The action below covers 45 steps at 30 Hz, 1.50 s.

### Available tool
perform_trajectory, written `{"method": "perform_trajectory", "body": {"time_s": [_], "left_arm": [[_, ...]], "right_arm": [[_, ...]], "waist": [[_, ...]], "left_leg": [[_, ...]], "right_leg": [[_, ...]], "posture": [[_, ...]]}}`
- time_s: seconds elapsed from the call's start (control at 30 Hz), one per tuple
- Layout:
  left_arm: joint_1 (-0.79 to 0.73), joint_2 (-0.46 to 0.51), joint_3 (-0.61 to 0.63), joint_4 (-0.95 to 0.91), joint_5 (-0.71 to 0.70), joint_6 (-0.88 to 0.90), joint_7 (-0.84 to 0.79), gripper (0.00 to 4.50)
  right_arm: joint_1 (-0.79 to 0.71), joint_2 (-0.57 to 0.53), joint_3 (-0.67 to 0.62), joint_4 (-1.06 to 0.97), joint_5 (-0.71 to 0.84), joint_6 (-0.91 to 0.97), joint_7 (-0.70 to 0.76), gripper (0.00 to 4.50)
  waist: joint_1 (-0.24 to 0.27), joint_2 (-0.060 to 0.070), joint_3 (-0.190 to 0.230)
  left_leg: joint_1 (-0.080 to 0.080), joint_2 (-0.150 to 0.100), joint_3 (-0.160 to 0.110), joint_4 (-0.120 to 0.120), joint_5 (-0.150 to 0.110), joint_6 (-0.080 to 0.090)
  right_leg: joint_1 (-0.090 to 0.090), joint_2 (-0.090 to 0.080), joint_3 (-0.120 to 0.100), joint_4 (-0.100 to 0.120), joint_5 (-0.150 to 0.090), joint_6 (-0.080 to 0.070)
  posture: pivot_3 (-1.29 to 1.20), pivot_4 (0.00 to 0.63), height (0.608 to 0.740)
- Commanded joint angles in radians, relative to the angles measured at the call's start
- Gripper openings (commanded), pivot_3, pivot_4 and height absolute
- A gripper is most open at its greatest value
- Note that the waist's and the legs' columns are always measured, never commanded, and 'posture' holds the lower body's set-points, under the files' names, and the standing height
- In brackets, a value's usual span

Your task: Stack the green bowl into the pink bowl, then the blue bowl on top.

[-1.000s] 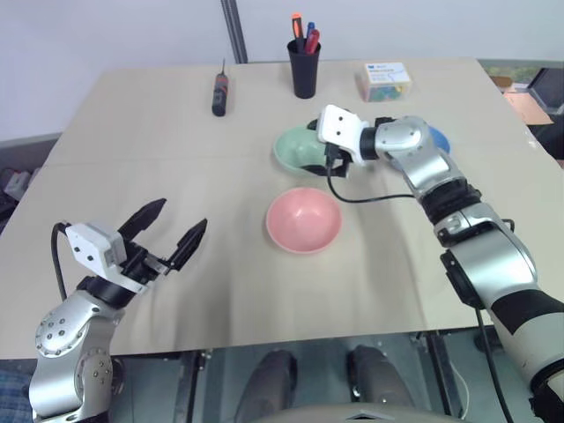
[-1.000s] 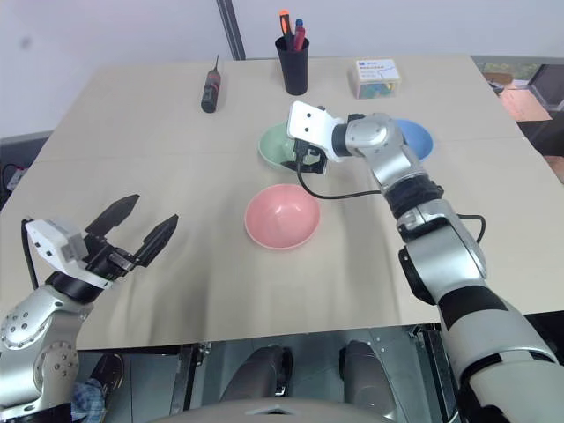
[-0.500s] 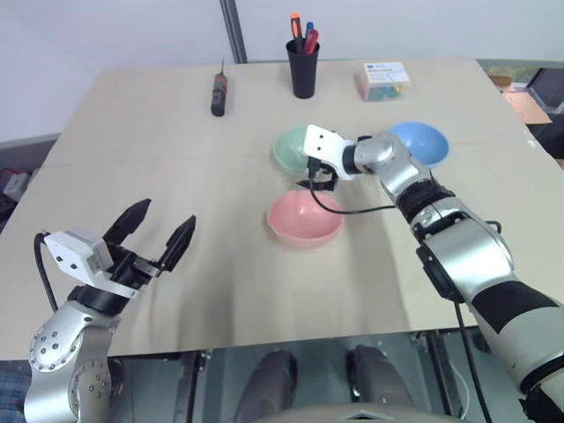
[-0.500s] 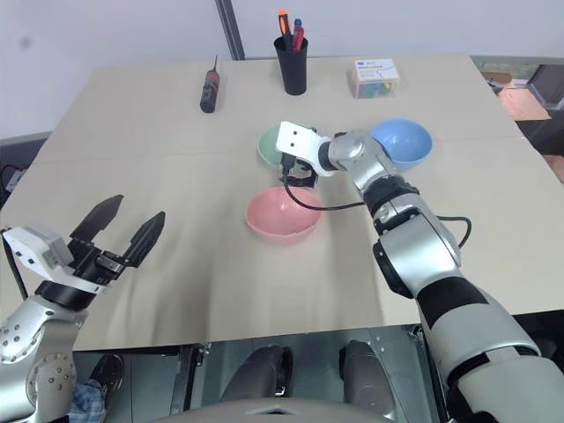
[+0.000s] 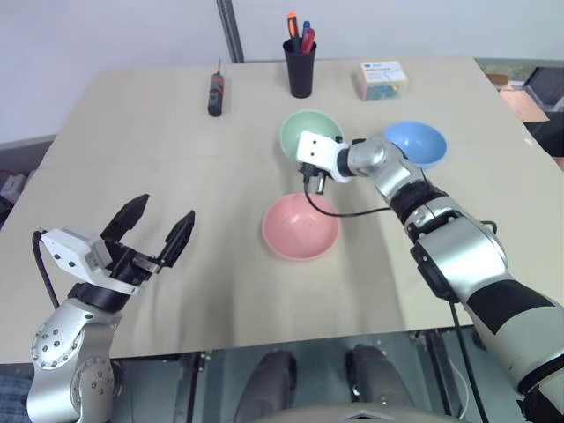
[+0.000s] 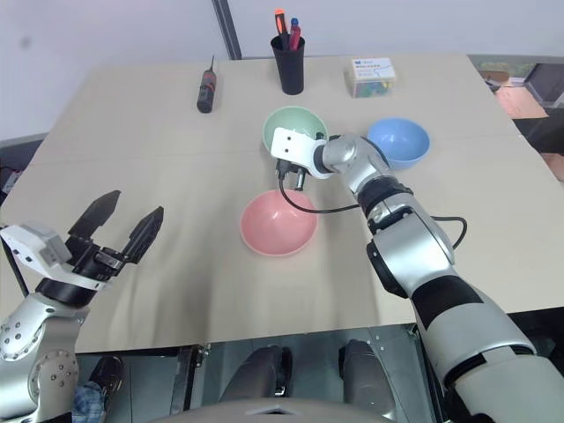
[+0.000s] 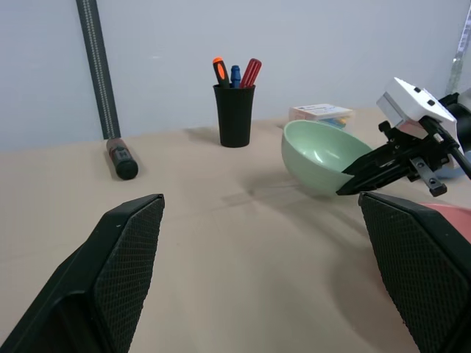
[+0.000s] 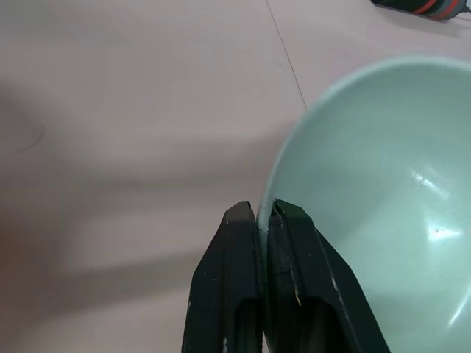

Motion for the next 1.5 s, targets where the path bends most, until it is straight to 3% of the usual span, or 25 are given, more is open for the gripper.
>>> {"method": "perform_trajectory", "body": {"time_s": [0.03,0.1,0.2,0.33,0.47,0.67,1.03,1.1,1.17,1.3,1.5], "left_arm": [[-0.010,0.005,-0.006,-0.022,-0.008,-0.024,-0.007,4.50],[-0.017,0.008,-0.012,-0.012,-0.006,-0.025,-0.014,4.50],[-0.027,0.017,-0.019,-0.002,-0.006,-0.022,-0.025,4.50],[-0.052,0.044,-0.028,0.017,-0.013,-0.012,-0.055,4.50],[-0.118,0.085,-0.040,0.081,-0.019,0.001,-0.098,4.50],[-0.195,0.150,-0.083,0.167,-0.020,0.014,-0.205,4.50],[-0.286,0.224,-0.149,0.248,-0.066,0.074,-0.404,4.50],[-0.300,0.224,-0.152,0.260,-0.066,0.077,-0.414,4.50],[-0.309,0.223,-0.155,0.266,-0.066,0.081,-0.426,4.50],[-0.319,0.220,-0.160,0.274,-0.066,0.090,-0.445,4.50],[-0.341,0.201,-0.173,0.270,-0.063,0.091,-0.438,4.50]], "right_arm": [[-0.038,-0.009,-0.012,-0.034,-0.004,-0.049,-0.004,0.05],[-0.041,-0.030,-0.004,-0.065,-0.008,-0.088,0.026,0.05],[-0.012,-0.074,-0.022,-0.189,0.054,-0.110,0.225,0.05],[0.097,-0.170,-0.009,-0.528,0.149,-0.052,0.465,0.05],[0.226,-0.266,0.025,-0.989,0.263,0.176,0.661,0.05],[0.378,-0.357,0.090,-1.378,0.319,0.394,0.730,0.05],[0.441,-0.433,0.135,-1.563,0.316,0.551,0.693,0.05],[0.440,-0.438,0.135,-1.577,0.317,0.582,0.681,0.91],[0.441,-0.449,0.134,-1.597,0.334,0.615,0.688,1.35],[0.441,-0.462,0.132,-1.610,0.332,0.636,0.659,3.15],[0.382,-0.481,0.046,-1.542,0.361,0.672,0.594,3.15]], "waist": [[-0.004,0.000,0.000],[-0.007,0.000,0.000],[-0.007,0.000,0.000],[-0.006,0.000,0.000],[0.004,0.000,0.000],[0.004,0.000,0.000],[0.021,0.000,0.000],[0.022,0.000,0.000],[0.022,0.000,0.000],[0.021,0.000,0.000],[0.022,0.000,0.000]], "left_leg": [[0.000,0.000,0.000,0.000,0.000,0.000],[0.000,0.000,0.000,0.000,0.000,0.000],[-0.001,0.000,0.000,0.000,0.000,0.000],[-0.007,0.001,0.000,0.001,0.000,0.000],[-0.010,0.000,-0.002,0.002,0.000,0.000],[-0.011,0.000,-0.004,0.002,0.000,-0.001],[-0.011,-0.001,-0.005,0.003,0.001,-0.001],[-0.011,-0.002,-0.005,0.003,0.001,-0.001],[-0.011,-0.001,-0.005,0.003,0.001,-0.001],[-0.011,-0.001,-0.005,0.003,0.001,-0.001],[-0.011,-0.001,-0.005,0.003,0.001,-0.001]], "right_leg": [[0.000,0.000,0.000,0.000,0.000,0.000],[0.000,0.000,0.000,0.000,0.000,0.000],[-0.001,0.000,0.000,0.000,0.000,0.000],[-0.006,0.000,0.000,0.001,0.000,0.000],[-0.007,-0.002,-0.003,0.000,0.000,0.000],[-0.007,-0.006,-0.005,0.000,0.000,0.000],[-0.007,-0.007,-0.006,0.000,0.000,0.000],[-0.007,-0.007,-0.006,0.000,0.000,0.000],[-0.007,-0.007,-0.006,0.000,0.000,0.000],[-0.007,-0.007,-0.006,0.000,0.000,0.000],[-0.007,-0.007,-0.006,0.001,0.000,0.000]], "posture": [[0.00,0.150,0.740],[0.00,0.150,0.740],[0.00,0.150,0.740],[0.00,0.150,0.740],[0.00,0.150,0.740],[0.00,0.150,0.740],[0.00,0.150,0.740],[0.00,0.150,0.740],[0.00,0.150,0.740],[0.00,0.150,0.740],[0.00,0.150,0.740]]}}
